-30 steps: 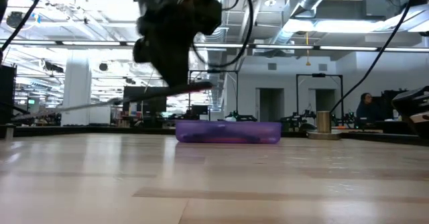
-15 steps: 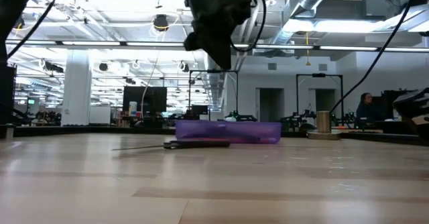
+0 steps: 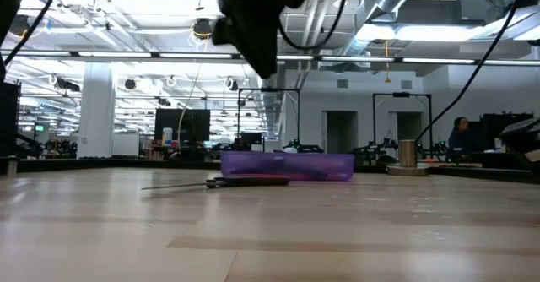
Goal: Pick & place school supplies into a supply box
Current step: Put the red black scissors into the purple supply box
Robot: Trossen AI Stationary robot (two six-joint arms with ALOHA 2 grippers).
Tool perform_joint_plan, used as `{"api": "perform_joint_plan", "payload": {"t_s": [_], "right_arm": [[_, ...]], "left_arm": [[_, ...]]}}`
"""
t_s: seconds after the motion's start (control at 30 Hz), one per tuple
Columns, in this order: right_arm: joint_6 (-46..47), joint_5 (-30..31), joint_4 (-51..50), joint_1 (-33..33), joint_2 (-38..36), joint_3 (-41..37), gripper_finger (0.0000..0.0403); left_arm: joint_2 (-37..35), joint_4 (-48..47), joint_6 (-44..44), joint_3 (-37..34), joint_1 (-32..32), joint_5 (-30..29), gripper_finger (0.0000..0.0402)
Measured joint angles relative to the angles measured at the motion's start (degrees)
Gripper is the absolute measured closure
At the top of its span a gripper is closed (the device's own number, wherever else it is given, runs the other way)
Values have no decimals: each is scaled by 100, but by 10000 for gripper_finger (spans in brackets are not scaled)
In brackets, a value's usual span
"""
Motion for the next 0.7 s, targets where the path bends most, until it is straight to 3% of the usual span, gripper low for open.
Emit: {"api": "perform_joint_plan", "payload": {"t_s": [0.17,0.37,0.7], "right_arm": [[2,-1,25,0,0,0,402],[2,-9,97,38,0,7,402],[109,-9,105,279,0,7,402]], "left_arm": [[223,-485,-1175,-6,-632,-608,293],[693,-438,-2148,-463,-953,-542,245],[887,-616,-2374,-774,-698,-545,204]]}}
